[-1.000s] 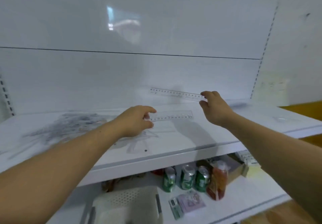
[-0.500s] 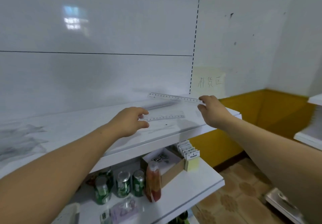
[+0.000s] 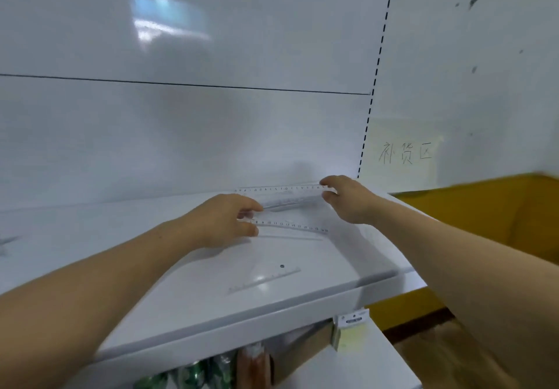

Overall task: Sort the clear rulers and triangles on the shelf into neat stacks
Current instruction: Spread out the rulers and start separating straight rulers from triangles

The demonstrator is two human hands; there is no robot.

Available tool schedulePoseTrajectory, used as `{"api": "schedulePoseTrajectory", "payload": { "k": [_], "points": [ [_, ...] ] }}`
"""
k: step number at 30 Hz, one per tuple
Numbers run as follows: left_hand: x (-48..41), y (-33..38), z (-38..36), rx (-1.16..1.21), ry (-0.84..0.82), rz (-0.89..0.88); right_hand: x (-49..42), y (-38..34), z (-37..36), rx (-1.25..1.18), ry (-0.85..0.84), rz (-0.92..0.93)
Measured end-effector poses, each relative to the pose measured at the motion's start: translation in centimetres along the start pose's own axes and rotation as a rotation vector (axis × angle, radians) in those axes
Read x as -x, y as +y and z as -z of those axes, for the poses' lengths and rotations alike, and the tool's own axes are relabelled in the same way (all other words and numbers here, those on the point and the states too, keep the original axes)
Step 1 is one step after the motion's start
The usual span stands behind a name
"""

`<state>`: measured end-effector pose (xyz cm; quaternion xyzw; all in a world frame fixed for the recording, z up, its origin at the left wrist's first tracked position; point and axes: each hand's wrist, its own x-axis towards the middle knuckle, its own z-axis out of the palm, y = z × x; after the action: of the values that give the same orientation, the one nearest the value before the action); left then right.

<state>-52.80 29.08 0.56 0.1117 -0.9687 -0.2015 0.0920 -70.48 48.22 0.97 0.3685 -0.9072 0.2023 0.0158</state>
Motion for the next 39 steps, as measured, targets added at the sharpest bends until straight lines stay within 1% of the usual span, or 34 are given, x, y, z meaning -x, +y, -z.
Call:
{"api": "schedulePoseTrajectory", "payload": {
  "k": [4, 13, 16, 20, 22, 27, 31, 39],
  "points": [
    [-0.8, -0.6, -0.8, 0.014, 0.004, 0.089, -3.1, 0.7, -0.5, 0.017, -0.096, 0.078],
    [-2.3, 0.9, -0.9, -0.036, 0.138, 0.206, -6.7, 3.8, -0.2, 0.110, -0.250, 0.241],
    [-3.6, 2.0, -1.1, -0.056, 0.184, 0.232, -6.8, 6.0, -0.1, 0.082, -0.274, 0.234],
    [-5.9, 3.2, -2.1, -0.105, 0.187, 0.269, -6.8, 9.9, 0.1, 0.098, -0.310, 0.156],
    [-6.9, 3.5, -2.8, -0.103, 0.182, 0.289, -6.6, 11.2, 0.0, 0.146, -0.319, 0.139],
    [-8.7, 3.4, -4.0, -0.108, 0.155, 0.351, -6.5, 12.2, -0.8, 0.205, -0.294, 0.180],
    [-9.1, 3.0, -4.3, -0.130, 0.123, 0.345, -6.7, 12.5, -1.2, 0.212, -0.259, 0.198],
    [-10.2, 3.0, -4.8, -0.157, 0.069, 0.349, -6.9, 12.7, -1.4, 0.224, -0.252, 0.213]
  ]
}}
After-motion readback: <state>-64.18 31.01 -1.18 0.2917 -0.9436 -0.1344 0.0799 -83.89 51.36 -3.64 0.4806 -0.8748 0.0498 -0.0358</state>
